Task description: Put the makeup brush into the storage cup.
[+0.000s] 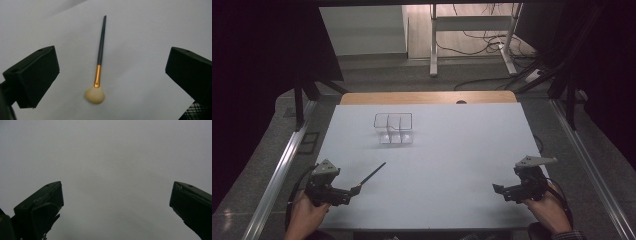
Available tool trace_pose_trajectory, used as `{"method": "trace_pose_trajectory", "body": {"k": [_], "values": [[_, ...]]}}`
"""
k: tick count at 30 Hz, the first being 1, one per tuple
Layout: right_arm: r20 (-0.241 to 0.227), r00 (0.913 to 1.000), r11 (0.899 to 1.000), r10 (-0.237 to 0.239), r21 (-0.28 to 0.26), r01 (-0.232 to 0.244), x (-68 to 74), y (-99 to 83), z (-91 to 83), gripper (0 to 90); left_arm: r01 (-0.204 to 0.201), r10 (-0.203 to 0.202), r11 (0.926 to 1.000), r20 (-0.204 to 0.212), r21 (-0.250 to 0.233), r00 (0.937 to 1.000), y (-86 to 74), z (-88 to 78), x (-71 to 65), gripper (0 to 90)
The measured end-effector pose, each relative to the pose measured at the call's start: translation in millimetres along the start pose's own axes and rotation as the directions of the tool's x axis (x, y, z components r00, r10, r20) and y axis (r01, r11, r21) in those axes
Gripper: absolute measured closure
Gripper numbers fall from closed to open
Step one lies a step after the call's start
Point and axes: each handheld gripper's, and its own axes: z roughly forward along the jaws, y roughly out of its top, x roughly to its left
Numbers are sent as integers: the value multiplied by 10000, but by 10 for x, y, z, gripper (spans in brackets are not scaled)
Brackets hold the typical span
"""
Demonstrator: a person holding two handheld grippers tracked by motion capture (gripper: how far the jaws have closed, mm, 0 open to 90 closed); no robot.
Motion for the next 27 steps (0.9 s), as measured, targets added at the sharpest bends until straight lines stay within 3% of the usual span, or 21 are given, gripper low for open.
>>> {"method": "trace_pose_trajectory", "body": {"k": [4,11,27], "values": [[86,9999,9999,-95,-140,96,16,11,-12,0,155,-155,9999,-100,-13,9998,-13,-18,20,0],[165,9988,9987,-466,-190,469,47,21,-28,0,-85,90,9999,-338,145,9994,-16,-8,11,0],[217,9988,9988,-446,-192,450,62,29,-29,0,-228,243,9993,-504,302,9984,-21,7,14,0]]}}
